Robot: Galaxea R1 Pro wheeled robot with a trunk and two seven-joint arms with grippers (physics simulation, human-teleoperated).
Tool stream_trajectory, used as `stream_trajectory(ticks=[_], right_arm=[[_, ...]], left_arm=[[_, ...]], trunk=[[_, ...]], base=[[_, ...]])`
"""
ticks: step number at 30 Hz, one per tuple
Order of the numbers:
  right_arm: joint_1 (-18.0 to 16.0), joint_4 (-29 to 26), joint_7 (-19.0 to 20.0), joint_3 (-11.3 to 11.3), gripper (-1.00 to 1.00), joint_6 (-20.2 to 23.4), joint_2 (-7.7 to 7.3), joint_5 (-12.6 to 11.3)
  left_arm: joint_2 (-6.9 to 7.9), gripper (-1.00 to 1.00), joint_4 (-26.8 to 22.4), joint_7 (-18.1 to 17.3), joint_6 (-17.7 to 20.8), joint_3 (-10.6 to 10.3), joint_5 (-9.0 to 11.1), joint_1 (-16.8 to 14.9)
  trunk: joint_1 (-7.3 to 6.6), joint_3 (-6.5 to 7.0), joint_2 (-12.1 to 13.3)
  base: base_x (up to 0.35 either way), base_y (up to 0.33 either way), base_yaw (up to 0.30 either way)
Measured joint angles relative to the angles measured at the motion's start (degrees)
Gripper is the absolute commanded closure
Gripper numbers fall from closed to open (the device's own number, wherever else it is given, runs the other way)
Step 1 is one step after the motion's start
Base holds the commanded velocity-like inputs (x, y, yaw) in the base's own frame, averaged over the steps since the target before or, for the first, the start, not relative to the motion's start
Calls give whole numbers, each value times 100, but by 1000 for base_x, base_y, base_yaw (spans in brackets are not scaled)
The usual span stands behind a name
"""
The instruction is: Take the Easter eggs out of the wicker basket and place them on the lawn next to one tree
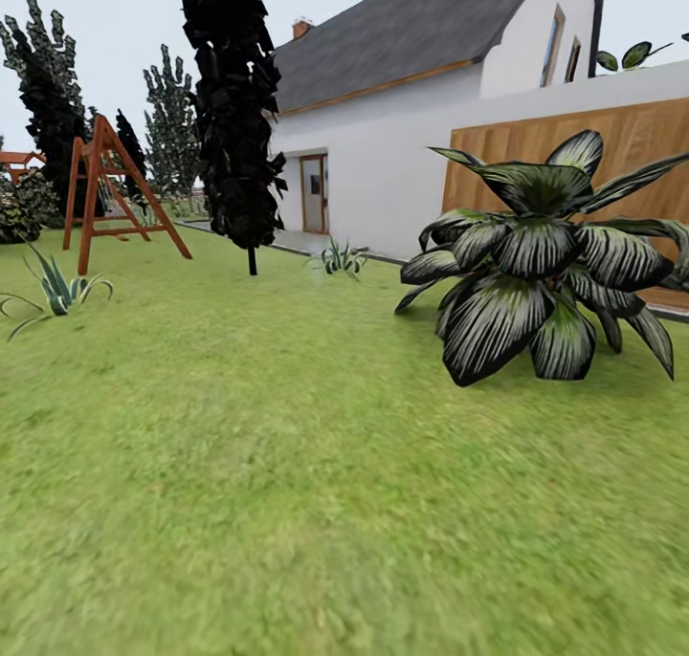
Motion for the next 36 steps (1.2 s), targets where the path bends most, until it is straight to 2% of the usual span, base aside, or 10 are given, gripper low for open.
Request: stream_trajectory(ticks=[36], right_arm=[[-3,6,0,0,-100,-8,-1,-1]], left_arm=[[0,-100,0,0,0,0,-3,0]], trunk=[[0,0,0]], base=[[312,179,0]])
